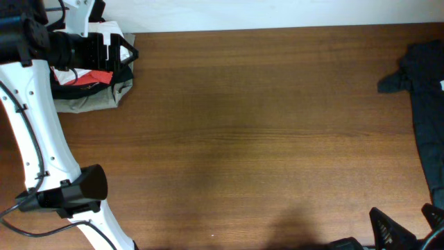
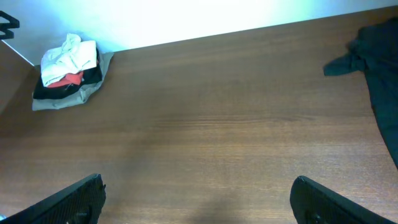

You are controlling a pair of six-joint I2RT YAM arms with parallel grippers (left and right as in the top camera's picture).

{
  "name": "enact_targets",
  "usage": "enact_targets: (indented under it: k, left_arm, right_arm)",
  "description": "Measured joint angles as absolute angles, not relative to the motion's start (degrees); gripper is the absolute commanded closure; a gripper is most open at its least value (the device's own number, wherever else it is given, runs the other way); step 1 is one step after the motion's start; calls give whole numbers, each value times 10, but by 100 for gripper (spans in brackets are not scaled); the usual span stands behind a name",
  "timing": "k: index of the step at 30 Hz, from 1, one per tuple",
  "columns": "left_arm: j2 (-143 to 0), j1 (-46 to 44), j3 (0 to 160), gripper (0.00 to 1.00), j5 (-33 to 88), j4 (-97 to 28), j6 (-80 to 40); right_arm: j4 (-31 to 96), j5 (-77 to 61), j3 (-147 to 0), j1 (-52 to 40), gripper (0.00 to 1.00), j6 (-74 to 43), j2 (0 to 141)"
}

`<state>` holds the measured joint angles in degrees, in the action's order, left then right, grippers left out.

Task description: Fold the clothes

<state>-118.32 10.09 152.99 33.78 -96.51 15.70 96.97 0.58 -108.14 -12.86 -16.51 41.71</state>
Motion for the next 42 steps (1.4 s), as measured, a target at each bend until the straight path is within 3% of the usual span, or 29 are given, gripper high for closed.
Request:
enact_targets:
  k: [9, 16, 22, 31, 36, 42]
  left_arm:
    - [-1183, 101, 1530, 1, 329, -965, 157]
    - [-1183, 101, 1530, 1, 327, -965, 157]
    - [-1183, 101, 1530, 1, 327, -966, 157]
    - [-1183, 101, 1528, 1, 325, -966, 159]
    - [-1183, 101, 1528, 1, 325, -966, 159]
    - [-1183, 101, 1528, 1, 325, -966, 159]
  right_arm:
    - [970, 6, -1081, -127, 1, -165, 417]
    - [970, 8, -1079, -70, 1, -154, 388]
    - [903, 27, -936, -25, 1, -144, 285]
    - [387, 35, -326, 5, 1, -141, 99]
    - [209, 3, -147, 15, 1, -139, 47]
    - [114, -12, -74, 15, 1, -132, 9]
